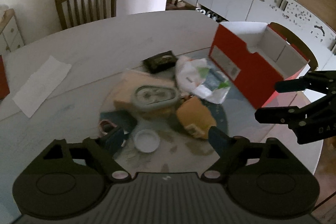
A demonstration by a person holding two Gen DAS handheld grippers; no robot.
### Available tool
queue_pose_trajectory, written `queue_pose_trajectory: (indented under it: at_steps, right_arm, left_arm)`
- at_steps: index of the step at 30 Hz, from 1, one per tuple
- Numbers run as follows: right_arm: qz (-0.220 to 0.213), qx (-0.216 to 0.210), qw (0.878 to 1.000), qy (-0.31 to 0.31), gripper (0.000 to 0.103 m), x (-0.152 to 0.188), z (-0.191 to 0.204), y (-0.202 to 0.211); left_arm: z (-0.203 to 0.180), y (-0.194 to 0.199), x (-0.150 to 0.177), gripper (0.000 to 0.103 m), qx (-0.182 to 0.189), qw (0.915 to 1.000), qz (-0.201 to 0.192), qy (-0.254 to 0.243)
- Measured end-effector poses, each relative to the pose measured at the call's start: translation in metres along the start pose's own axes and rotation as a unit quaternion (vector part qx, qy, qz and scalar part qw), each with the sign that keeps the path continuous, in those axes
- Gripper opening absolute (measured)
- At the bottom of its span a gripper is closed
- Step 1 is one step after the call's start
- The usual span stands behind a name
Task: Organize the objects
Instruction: 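Move both grippers back over the remaining items on the table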
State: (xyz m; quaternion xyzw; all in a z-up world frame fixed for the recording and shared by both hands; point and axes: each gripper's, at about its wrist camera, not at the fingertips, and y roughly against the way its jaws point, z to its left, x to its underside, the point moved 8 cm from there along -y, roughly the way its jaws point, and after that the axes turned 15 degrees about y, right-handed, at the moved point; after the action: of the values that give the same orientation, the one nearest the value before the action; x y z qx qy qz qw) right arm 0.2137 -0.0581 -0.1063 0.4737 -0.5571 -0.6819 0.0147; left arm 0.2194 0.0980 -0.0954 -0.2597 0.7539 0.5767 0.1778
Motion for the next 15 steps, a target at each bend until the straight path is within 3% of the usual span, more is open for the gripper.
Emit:
queue_pose_trajectory:
  at_steps: [5, 11, 15]
  right_arm:
    - [0.013, -0.005, 1.000, 0.007, 0.087, -0.004, 0.016, -0.015]
    - [0.032, -0.011, 0.999, 0.015, 0.087, -0.004, 0.030, -0.032]
    - [0.045, -0.010, 0.999, 0.018, 0.085, -0.003, 0.036, -0.041]
  left_arm:
    - [0.025, -0.007, 0.003, 0.103, 0.002, 0.9999, 0.006, 0.008]
    - [0.049, -0.022, 0.004, 0.103, 0.004, 0.9998, 0.012, 0.018]
    - [0.068, -0.038, 0.004, 0.103, -0.014, 0.9997, 0.019, 0.010]
